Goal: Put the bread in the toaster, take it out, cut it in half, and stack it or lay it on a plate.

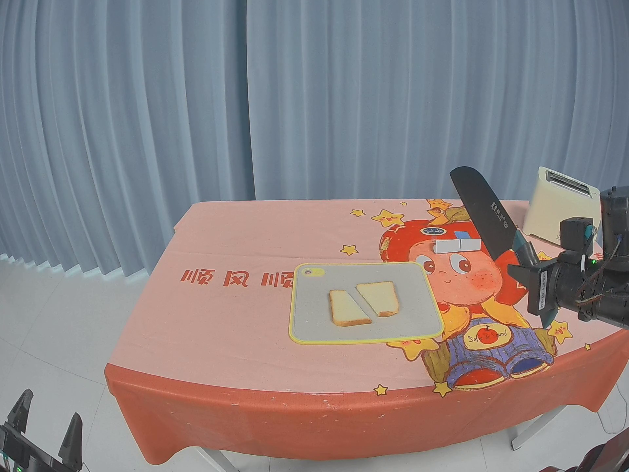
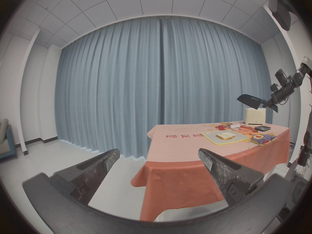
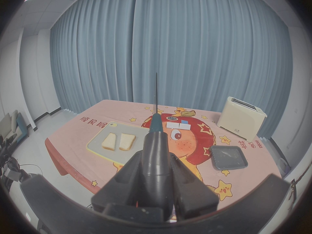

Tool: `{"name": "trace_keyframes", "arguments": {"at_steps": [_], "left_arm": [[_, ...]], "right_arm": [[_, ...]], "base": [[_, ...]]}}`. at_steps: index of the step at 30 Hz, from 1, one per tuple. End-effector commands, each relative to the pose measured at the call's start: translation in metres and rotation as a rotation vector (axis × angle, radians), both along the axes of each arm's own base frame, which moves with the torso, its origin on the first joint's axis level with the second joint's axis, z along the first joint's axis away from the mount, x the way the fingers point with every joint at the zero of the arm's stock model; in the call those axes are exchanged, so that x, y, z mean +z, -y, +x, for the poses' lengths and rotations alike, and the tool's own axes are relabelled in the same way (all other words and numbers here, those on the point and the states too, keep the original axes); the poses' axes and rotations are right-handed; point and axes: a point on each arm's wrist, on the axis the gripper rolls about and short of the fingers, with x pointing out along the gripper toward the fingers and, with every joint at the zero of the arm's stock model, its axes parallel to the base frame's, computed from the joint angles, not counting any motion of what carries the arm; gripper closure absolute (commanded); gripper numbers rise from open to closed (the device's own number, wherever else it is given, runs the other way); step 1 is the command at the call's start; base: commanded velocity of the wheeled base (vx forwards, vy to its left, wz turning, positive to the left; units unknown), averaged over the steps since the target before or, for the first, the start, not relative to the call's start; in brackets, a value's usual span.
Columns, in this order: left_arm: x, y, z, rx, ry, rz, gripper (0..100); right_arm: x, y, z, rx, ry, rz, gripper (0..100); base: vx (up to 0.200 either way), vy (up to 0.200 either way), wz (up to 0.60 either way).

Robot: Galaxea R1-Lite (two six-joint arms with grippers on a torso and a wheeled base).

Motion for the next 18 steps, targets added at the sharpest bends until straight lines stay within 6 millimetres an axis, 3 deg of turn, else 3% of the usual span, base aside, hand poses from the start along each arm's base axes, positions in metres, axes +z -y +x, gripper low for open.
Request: {"name": "trace_keyframes", "arguments": {"at_steps": [1,11,18], "left_arm": [[-0.005,0.001,0.002,-0.019,-0.026,0.002,0],[-0.005,0.001,0.002,-0.019,-0.026,0.001,0],[-0.005,0.001,0.002,-0.019,-0.025,0.001,0]], "right_arm": [[0.0,0.001,0.001,-0.005,0.0,0.001,100],[0.006,0.005,0.004,-0.02,0.02,-0.001,100],[0.017,0.01,0.031,-0.019,0.029,0.0,100]], "base": [[0.0,0.0,0.0],[0.0,0.0,0.0],[0.0,0.0,0.0]]}}
